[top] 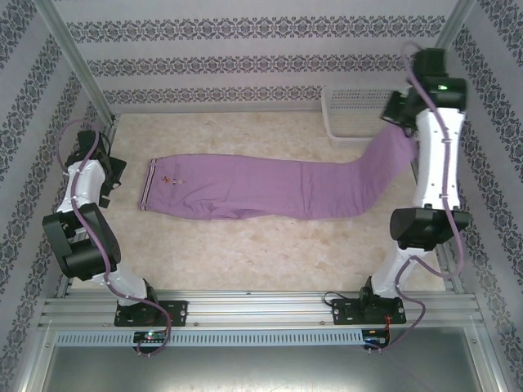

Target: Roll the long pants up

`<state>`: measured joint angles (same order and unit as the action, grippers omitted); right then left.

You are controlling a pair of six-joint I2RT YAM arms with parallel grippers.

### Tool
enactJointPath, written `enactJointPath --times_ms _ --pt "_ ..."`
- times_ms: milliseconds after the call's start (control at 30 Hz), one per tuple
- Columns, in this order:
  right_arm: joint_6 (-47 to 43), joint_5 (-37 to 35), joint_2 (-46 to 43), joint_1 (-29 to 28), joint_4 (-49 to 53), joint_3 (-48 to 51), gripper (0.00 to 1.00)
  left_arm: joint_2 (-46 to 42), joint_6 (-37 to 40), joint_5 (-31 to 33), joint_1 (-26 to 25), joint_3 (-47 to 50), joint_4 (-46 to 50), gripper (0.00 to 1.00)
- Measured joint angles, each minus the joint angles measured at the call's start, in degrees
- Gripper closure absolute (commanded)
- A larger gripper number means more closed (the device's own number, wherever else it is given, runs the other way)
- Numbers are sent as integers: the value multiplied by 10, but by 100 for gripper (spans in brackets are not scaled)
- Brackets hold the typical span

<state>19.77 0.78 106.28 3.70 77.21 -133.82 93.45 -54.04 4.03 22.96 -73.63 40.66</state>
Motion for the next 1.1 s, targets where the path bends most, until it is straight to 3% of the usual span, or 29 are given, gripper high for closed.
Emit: enactJointPath --times_ms 167,367,667,1000,1033,1100 --pt "85 129 50 -170 -102 13 100 -5 -2 -20 0 0 -6 0" --pt "203 258 208 -283 -248 -36 100 -17 -2 -38 0 0 -9 0" --pt "402 353 401 -369 -443 -198 100 -26 -2 -57 0 0 -13 0" --pt "506 369 413 -413 -561 -223 100 -26 -2 -71 0 0 -22 0" --pt "509 369 414 -415 -564 -222 98 -26 -2 -71 0 0 -23 0" --pt "514 368 416 -419 -568 -220 43 -26 -2 -71 0 0 -24 0"
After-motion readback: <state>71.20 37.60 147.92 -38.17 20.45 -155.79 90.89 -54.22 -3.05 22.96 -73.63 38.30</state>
